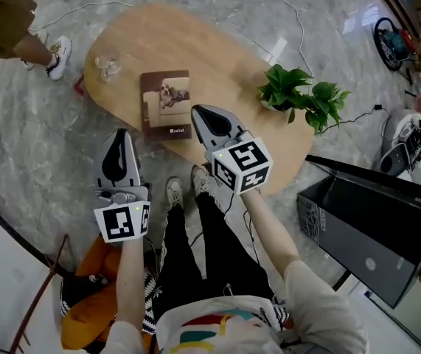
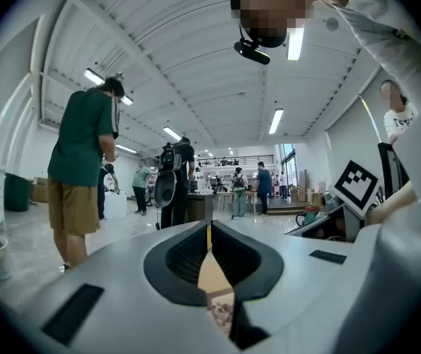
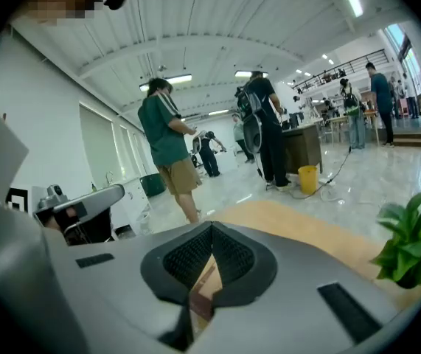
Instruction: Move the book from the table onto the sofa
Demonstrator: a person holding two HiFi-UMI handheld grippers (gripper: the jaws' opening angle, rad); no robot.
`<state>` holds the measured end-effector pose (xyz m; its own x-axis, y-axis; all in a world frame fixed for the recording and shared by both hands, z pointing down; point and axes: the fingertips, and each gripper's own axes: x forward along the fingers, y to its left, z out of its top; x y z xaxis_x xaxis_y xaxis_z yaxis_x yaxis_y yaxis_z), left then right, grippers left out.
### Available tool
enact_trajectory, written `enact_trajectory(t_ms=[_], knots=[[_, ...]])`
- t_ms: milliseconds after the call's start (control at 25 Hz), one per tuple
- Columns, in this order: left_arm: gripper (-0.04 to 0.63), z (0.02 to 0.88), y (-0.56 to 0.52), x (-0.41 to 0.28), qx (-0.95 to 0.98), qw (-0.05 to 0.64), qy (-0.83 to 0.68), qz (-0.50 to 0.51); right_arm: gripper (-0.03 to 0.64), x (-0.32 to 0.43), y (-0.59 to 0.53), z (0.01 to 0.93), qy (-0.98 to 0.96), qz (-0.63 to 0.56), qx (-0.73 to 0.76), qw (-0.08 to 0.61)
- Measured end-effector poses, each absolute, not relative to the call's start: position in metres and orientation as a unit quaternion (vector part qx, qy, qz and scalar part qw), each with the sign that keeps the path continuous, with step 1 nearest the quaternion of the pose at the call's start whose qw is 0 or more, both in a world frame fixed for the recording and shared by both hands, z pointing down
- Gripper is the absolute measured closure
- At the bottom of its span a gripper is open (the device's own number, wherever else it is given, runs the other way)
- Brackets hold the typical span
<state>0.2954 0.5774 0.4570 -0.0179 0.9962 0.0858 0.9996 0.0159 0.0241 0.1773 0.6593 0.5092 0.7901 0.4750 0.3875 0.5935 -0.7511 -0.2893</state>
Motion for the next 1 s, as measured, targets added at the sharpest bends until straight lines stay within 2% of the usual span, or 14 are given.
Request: enact_trajectory(t_ms=[280,440,760,1000], knots=[[0.582,0.577,0.557,0.317,-0.721,0.031,-0.682,-0.117,0.604,0.207,0.657,0.656,-0.251,-0.249,-0.903,0.246],[0.523,0.631,0.541,0.332,-0.740,0.032,-0.652,-0.166,0.604,0.223,0.652,0.706,-0.235,-0.299,-0.891,0.247],[0.502,0.677,0.537,0.336,-0.731,0.065,-0.651,-0.196,0.605,0.244,0.652,0.734,-0.229,-0.331,-0.884,0.235],[0.450,0.696,0.550,0.338,-0.717,0.061,-0.658,-0.222,0.605,0.242,0.650,0.745,-0.234,-0.349,-0.876,0.237]])
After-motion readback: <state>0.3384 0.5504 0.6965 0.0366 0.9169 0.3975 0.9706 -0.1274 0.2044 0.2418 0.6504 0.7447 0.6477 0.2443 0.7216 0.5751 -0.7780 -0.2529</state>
